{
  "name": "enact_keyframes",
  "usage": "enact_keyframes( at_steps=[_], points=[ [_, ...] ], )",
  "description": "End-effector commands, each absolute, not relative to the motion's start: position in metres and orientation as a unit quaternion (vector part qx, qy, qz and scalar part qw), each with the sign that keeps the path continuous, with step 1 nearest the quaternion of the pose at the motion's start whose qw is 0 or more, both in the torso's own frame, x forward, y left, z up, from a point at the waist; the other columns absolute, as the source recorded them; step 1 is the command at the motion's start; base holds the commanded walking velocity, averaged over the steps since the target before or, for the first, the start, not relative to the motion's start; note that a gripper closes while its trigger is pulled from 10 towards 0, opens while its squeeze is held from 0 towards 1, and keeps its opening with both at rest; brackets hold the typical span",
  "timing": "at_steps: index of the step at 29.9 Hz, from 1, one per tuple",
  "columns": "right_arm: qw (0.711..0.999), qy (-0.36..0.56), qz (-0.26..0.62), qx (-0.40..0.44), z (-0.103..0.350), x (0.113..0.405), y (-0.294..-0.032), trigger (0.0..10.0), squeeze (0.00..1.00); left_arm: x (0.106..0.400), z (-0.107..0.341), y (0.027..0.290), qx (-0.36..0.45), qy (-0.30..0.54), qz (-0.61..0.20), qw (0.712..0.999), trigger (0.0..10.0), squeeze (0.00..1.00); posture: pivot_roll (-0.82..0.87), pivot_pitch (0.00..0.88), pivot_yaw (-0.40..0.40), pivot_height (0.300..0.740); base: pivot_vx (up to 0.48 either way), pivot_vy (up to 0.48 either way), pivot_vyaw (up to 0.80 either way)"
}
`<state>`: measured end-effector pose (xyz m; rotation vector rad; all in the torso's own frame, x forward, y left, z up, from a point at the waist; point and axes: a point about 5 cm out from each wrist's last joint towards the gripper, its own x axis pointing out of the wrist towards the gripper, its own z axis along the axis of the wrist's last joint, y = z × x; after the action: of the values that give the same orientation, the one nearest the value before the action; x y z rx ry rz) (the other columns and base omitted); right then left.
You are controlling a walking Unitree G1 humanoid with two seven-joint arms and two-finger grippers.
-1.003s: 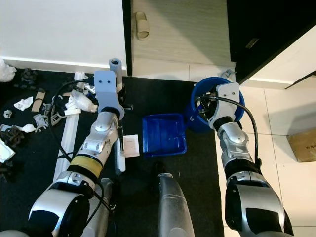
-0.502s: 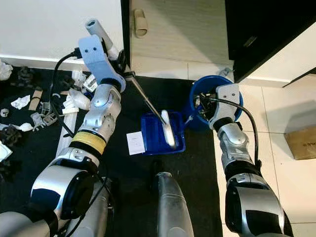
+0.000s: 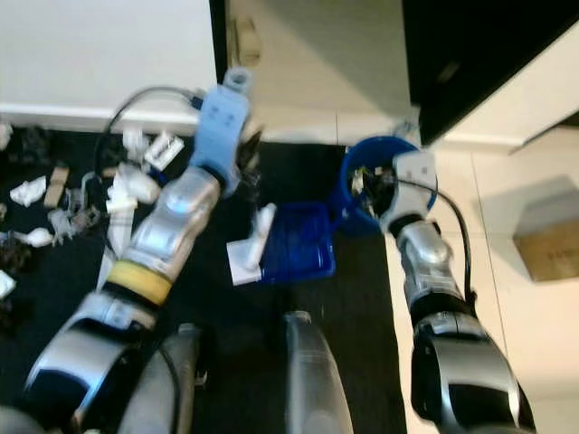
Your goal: Sweep floor
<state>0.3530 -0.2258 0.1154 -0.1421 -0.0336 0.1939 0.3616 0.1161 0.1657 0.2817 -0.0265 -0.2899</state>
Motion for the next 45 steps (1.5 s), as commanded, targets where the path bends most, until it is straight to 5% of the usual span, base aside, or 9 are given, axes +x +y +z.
enact_keyframes(
  at_steps=[1, 11, 14, 24, 35, 37, 45],
  points=[
    [0.989, 0.067, 0.109, -0.072, 0.08, 0.337, -0.226, 10.0, 0.0, 0.357, 0.174, 0.13, 0.144, -0.031, -0.122, 0.982, 10.0, 0.0, 0.12, 0.39, -0.1, 0.74, 0.0, 0.0, 0.0],
    [0.989, 0.068, 0.112, -0.074, 0.08, 0.338, -0.226, 10.0, 0.0, 0.343, 0.186, 0.145, 0.092, -0.028, -0.099, 0.99, 10.0, 0.0, 0.11, 0.386, -0.106, 0.74, 0.0, 0.0, 0.0],
    [0.988, 0.07, 0.116, -0.075, 0.08, 0.338, -0.226, 10.0, 0.0, 0.338, 0.167, 0.159, 0.161, 0.012, -0.087, 0.983, 10.0, 0.0, 0.11, 0.385, -0.108, 0.74, 0.0, 0.0, 0.0],
    [0.987, 0.076, 0.119, -0.076, 0.079, 0.338, -0.225, 10.0, 0.0, 0.324, 0.123, 0.159, 0.21, 0.118, -0.094, 0.966, 10.0, 0.0, 0.11, 0.385, -0.112, 0.74, 0.0, 0.0, 0.0],
    [0.987, 0.075, 0.122, -0.076, 0.08, 0.339, -0.223, 10.0, 0.0, 0.338, 0.113, 0.08, -0.016, 0.058, -0.066, 0.996, 10.0, 0.0, 0.1, 0.385, -0.103, 0.74, 0.0, 0.0, 0.0],
    [0.987, 0.075, 0.119, -0.075, 0.078, 0.337, -0.225, 10.0, 0.0, 0.341, 0.13, 0.05, -0.078, 0.031, -0.076, 0.994, 10.0, 0.0, 0.1, 0.388, -0.098, 0.74, 0.0, 0.0, 0.0],
    [0.988, 0.078, 0.112, -0.073, 0.074, 0.333, -0.226, 10.0, 0.0, 0.348, 0.168, 0.004, -0.149, -0.025, -0.109, 0.982, 10.0, 0.0, 0.08, 0.381, -0.09, 0.74, 0.0, 0.0, 0.0]
  ],
)
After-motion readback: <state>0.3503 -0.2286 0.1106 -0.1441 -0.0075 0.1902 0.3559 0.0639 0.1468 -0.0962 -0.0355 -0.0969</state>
